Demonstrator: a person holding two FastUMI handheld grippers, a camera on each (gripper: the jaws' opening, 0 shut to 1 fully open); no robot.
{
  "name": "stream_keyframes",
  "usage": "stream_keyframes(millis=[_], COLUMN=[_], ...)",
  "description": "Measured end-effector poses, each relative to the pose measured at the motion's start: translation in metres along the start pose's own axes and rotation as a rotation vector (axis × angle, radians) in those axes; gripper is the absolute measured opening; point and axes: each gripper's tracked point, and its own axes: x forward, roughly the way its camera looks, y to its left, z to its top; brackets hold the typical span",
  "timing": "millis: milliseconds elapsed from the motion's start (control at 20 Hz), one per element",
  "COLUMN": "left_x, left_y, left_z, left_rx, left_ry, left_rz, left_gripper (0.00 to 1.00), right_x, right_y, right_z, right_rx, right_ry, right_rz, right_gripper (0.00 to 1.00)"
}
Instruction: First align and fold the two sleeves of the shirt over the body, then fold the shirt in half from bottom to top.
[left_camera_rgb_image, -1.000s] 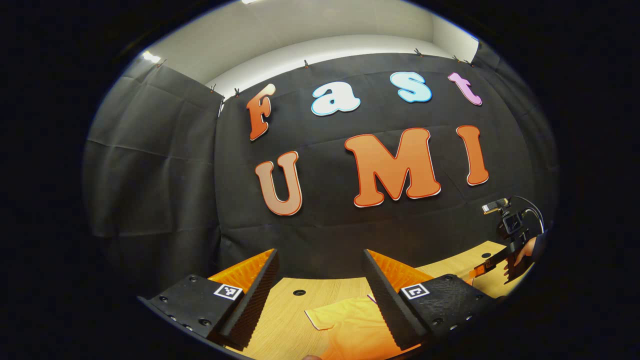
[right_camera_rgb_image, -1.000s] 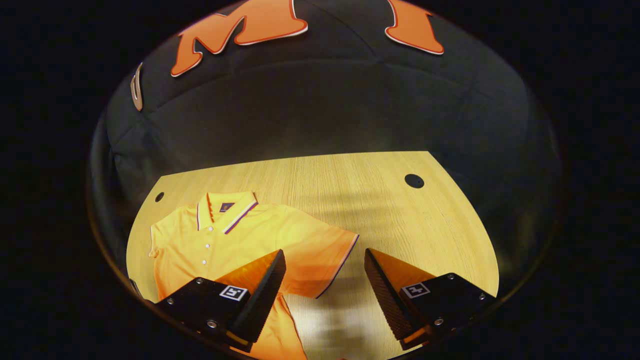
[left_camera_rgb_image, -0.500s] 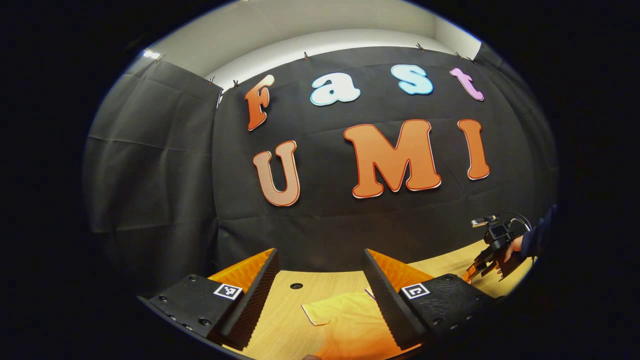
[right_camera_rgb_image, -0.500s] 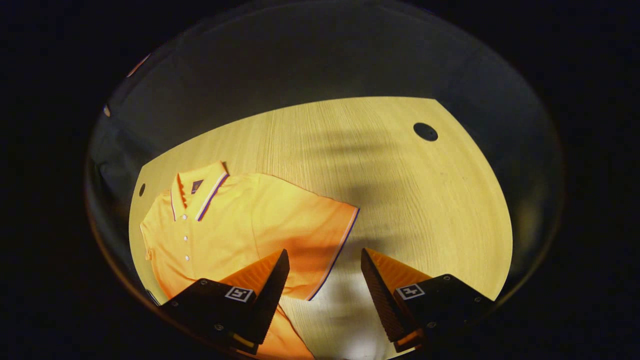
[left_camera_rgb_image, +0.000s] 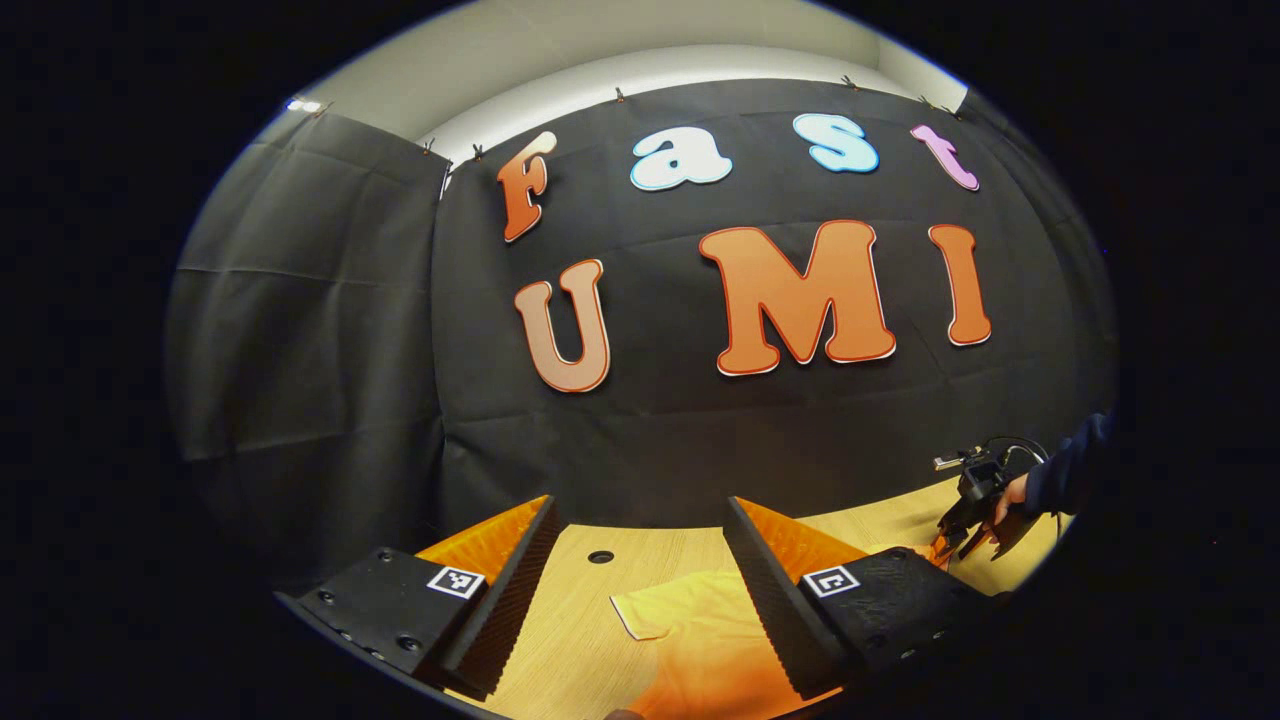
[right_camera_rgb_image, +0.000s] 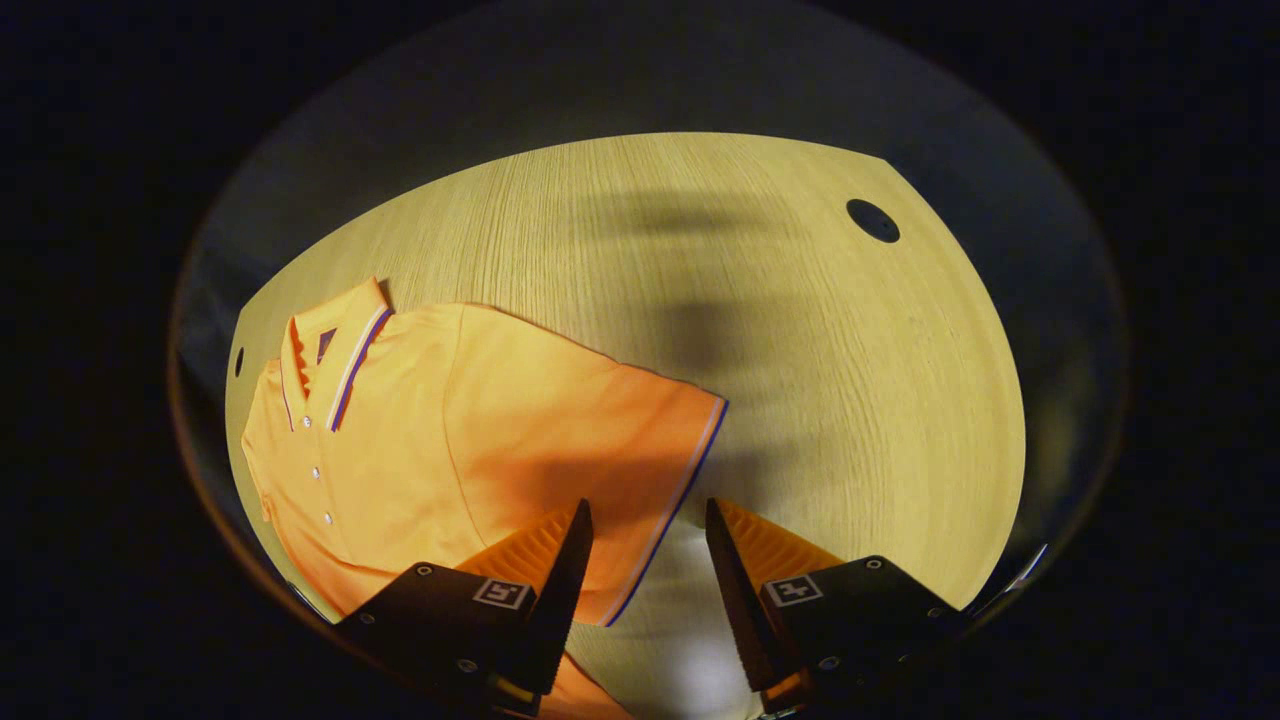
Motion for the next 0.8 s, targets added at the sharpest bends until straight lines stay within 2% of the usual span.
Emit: stream_keyframes(millis=[250, 350, 400, 500, 550, 600, 700, 800], left_x=[0.001, 0.005, 0.005, 0.004, 0.004, 0.003, 0.005, 0.005], left_y=[0.01, 0.014, 0.016, 0.018, 0.018, 0.021, 0.025, 0.027], left_z=[-0.009, -0.013, -0.015, -0.016, -0.014, -0.014, -0.016, -0.02], left_rx=[-0.016, -0.036, -0.042, -0.046, -0.045, -0.044, -0.046, -0.059], left_ry=[0.02, 0.032, 0.036, 0.031, 0.027, 0.024, 0.029, 0.035], left_rz=[0.016, 0.025, 0.029, 0.03, 0.029, 0.031, 0.037, 0.041], left_gripper=[1.0, 1.0, 1.0, 0.99, 0.99, 1.0, 0.99, 1.0], right_x=[0.002, 0.001, 0.002, -0.001, -0.008, -0.008, -0.026, -0.036], right_y=[0.005, 0.003, 0.004, 0.015, 0.016, 0.02, 0.041, 0.05], right_z=[0.006, 0.009, 0.009, 0.01, 0.015, 0.024, 0.036, 0.044], right_rx=[0.005, 0.015, 0.022, 0.046, 0.062, 0.075, 0.086, 0.064], right_ry=[0.024, 0.018, 0.017, 0.017, 0.0, -0.041, -0.085, -0.111], right_rz=[-0.009, -0.003, 0.004, 0.063, 0.066, 0.075, 0.142, 0.145], right_gripper=[0.54, 0.38, 0.19, 0.09, 0.09, 0.04, 0.04, 0.04])
